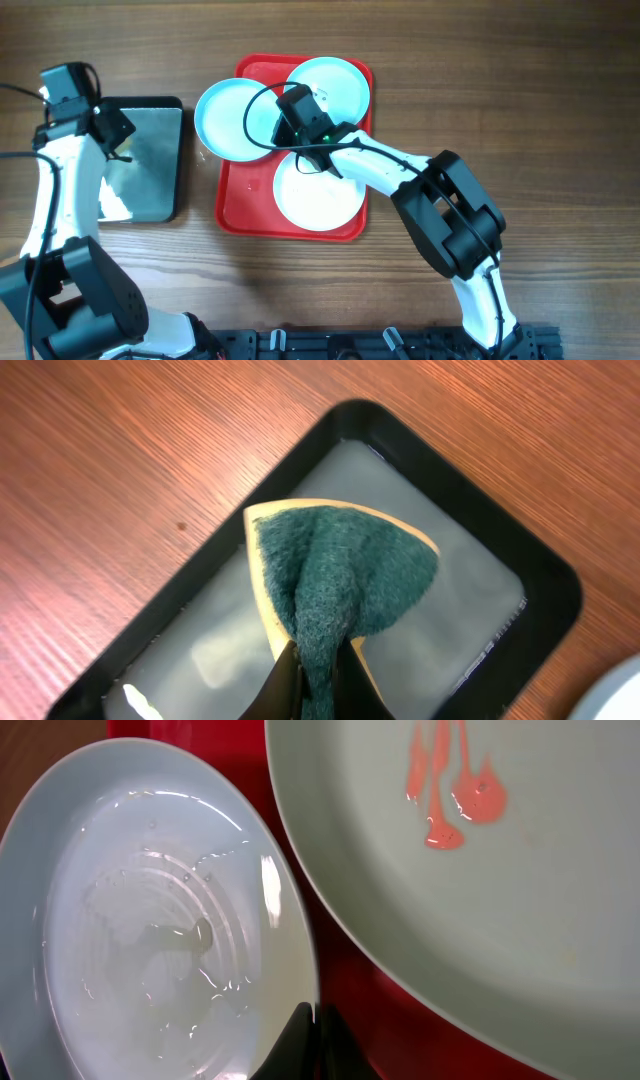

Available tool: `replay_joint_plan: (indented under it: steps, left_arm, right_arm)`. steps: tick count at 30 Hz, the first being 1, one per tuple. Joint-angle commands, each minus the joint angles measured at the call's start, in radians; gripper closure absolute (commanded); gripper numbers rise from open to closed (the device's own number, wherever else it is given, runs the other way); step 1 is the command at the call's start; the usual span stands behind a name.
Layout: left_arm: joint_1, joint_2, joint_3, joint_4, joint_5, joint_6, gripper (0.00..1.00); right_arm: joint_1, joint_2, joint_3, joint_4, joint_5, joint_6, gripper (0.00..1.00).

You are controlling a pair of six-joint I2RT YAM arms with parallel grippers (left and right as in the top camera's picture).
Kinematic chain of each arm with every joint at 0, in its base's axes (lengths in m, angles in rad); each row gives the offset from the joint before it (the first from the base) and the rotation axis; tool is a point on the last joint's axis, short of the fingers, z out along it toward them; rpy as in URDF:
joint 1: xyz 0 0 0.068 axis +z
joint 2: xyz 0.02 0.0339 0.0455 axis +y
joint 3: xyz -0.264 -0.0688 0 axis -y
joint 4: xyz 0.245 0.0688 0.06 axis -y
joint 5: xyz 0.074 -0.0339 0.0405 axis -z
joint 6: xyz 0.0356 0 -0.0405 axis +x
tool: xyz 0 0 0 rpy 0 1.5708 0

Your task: Clean dirty plates on tray and stack at the side

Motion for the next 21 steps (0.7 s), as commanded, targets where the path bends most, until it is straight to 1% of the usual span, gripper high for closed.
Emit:
replay_joint_plan:
  steps: [1,5,21]
  left_arm:
    - [0.027,-0.026,0.015,-0.009,0.134,0.087,0.96]
    - [0.027,-0.025,0.014,-0.011,0.135,0.099,0.96]
    - [0.027,-0.024,0.014,-0.012,0.136,0.098,0.96]
  right_arm:
    - [-0.005,-0.078,0.005,-0.026,0.044,-0.069,0.96]
    - [-0.007,-0.088,0.005,-0.034,0.042,-0.088,0.96]
    - [-0.007,-0.088,0.005,-0.052,0.031,-0.088,0.95]
